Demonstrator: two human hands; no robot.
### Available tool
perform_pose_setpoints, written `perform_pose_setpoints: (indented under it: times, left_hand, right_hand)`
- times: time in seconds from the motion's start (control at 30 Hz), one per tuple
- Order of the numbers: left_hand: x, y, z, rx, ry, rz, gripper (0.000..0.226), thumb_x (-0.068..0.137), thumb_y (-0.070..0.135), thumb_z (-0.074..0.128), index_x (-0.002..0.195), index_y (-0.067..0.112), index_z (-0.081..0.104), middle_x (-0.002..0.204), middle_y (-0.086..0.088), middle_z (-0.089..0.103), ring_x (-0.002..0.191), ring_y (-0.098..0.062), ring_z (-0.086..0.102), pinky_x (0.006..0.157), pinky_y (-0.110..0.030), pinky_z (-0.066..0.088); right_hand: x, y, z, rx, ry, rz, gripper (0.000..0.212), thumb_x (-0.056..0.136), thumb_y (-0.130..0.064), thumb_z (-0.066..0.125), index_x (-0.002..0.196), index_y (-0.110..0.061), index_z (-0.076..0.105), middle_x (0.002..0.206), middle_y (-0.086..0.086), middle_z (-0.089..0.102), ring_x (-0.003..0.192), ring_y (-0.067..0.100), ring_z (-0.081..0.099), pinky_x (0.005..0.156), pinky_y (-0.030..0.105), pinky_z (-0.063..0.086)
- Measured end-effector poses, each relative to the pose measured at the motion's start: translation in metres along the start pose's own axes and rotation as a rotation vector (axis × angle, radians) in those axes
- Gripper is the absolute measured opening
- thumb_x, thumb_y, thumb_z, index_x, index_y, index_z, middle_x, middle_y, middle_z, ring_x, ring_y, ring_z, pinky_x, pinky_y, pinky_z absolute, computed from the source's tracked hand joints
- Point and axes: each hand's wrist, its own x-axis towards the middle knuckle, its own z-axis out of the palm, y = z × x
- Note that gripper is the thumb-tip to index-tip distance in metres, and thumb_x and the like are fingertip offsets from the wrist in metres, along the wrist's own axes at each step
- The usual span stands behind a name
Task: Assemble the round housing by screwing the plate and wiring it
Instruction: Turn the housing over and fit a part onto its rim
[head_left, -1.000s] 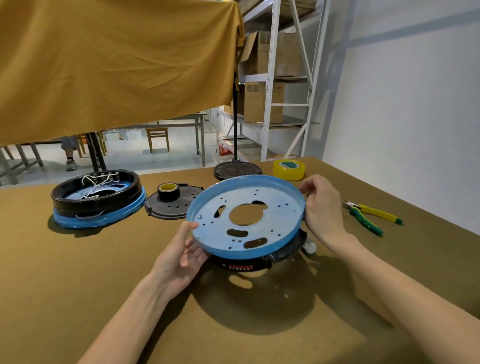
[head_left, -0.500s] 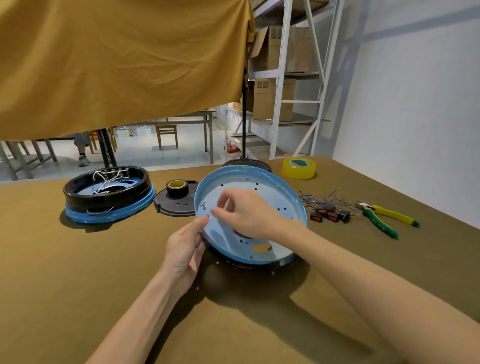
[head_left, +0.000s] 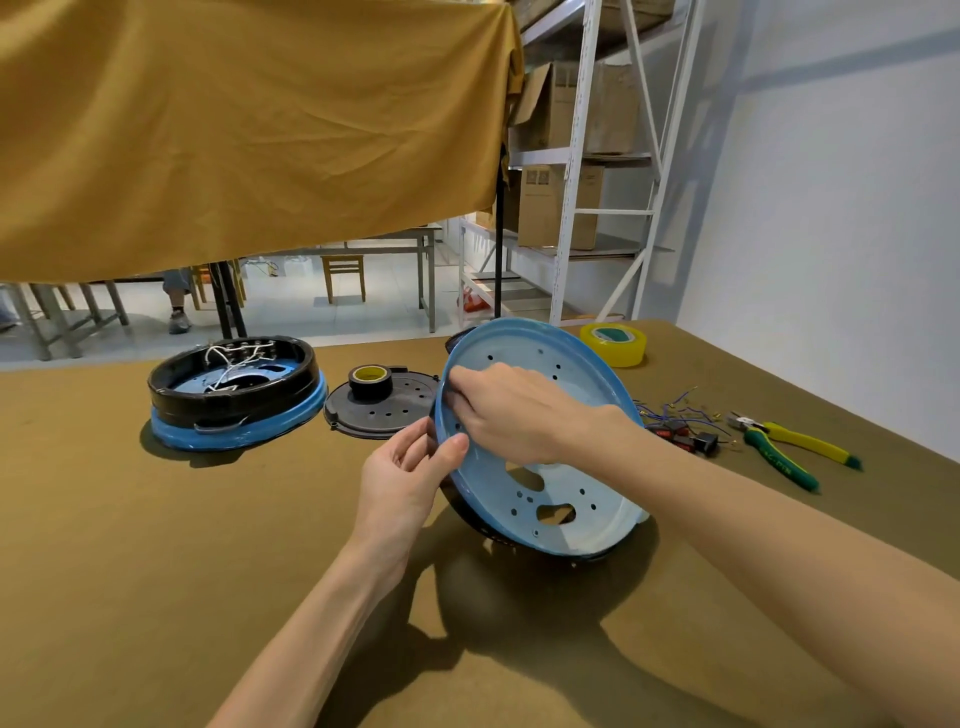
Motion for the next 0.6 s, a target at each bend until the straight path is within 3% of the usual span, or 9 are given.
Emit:
perform_pose_setpoints:
  times: [0.1, 0.3, 0.6]
  left_hand:
    - [-0.002, 0.003, 0.002, 0.025, -0.001, 0.034, 0.072, 0.057, 0.050, 0.085, 0.121, 0.030, 0.060, 0.116, 0.010, 0.076, 0.110, -0.007, 0.071, 0.081, -0.018, 0.058]
    - [-0.008, 0.009, 0.009, 0.078, -0.035, 0.106, 0.062, 0.059, 0.049, 0.084, 0.115, 0.039, 0.059, 0.107, 0.027, 0.074, 0.107, 0.002, 0.069, 0.079, -0.013, 0.056]
    - [-0.009, 0.009, 0.011, 0.106, -0.017, 0.123, 0.061, 0.062, 0.043, 0.086, 0.116, 0.042, 0.059, 0.104, 0.031, 0.073, 0.107, 0.005, 0.068, 0.078, -0.012, 0.055]
  right_hand:
    - [-0.008, 0.001, -0.005, -0.043, 0.000, -0.035, 0.019, 0.110, -0.036, 0.031, 0.096, -0.027, 0.041, 0.078, -0.004, 0.056, 0.066, 0.014, 0.053, 0.057, 0.037, 0.037]
    - [-0.020, 0.001, -0.017, 0.104, 0.063, -0.019, 0.022, 0.110, -0.035, 0.036, 0.104, -0.023, 0.055, 0.089, -0.001, 0.068, 0.075, 0.019, 0.062, 0.070, 0.043, 0.053]
    - [-0.027, 0.000, -0.016, 0.029, 0.078, -0.034, 0.018, 0.110, -0.032, 0.035, 0.101, -0.020, 0.043, 0.083, -0.002, 0.062, 0.070, 0.022, 0.059, 0.068, 0.049, 0.052]
